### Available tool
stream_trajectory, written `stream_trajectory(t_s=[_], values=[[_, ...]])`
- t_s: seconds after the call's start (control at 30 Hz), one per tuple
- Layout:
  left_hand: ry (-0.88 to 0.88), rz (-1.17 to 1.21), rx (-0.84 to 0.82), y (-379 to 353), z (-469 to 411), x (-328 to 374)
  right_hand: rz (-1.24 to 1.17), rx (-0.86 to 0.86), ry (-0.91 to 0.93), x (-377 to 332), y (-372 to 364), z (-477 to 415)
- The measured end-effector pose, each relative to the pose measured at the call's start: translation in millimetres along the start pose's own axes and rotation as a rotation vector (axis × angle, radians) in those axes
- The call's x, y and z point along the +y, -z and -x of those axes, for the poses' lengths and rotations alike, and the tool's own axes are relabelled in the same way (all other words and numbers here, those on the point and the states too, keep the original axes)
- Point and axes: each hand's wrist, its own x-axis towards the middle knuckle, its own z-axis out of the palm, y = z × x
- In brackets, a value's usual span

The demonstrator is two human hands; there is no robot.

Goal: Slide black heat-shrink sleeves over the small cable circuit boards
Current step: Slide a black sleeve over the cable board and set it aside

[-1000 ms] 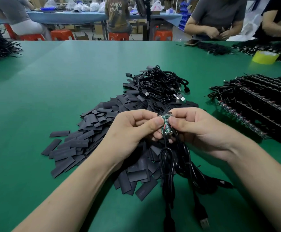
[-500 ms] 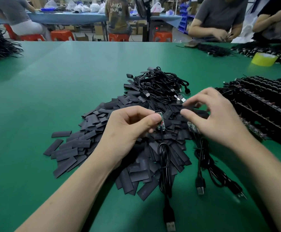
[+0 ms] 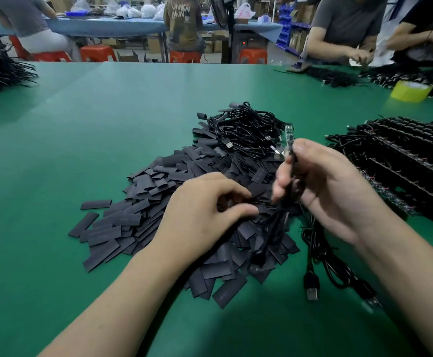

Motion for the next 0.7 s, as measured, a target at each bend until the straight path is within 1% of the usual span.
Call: stream_trajectory(t_s=[0.07,0.2,0.27,0.37,0.43,0.47,0.57,0.63,0.7], values=[[-0.016,-0.124,-0.070,-1,2,1,-0.129,0.010,-0.059,-3,0,1],[-0.051,-0.171,-0.066,-1,2,2,-0.254,-0.050,-0.142,-10,1,2],[-0.073,-0.173,-0.050,-1,2,2,-0.214,-0.089,-0.166,-10,2,2],[-0.089,-0.151,0.003,1,1,2,-0.057,-0.082,-0.197,-3,1,0],[-0.058,-0.069,0.068,2,0,2,0.049,-0.081,-0.201,3,-1,0],[-0.013,0.024,0.088,3,0,2,0.113,-0.081,-0.191,6,-2,0],[0.107,0.311,0.071,5,-3,2,0.266,-0.076,-0.145,15,-6,1],[0.112,0.386,0.054,6,-4,2,0.306,-0.088,-0.132,19,-7,1],[0.093,0.414,0.050,6,-5,2,0.311,-0.100,-0.132,21,-8,1]])
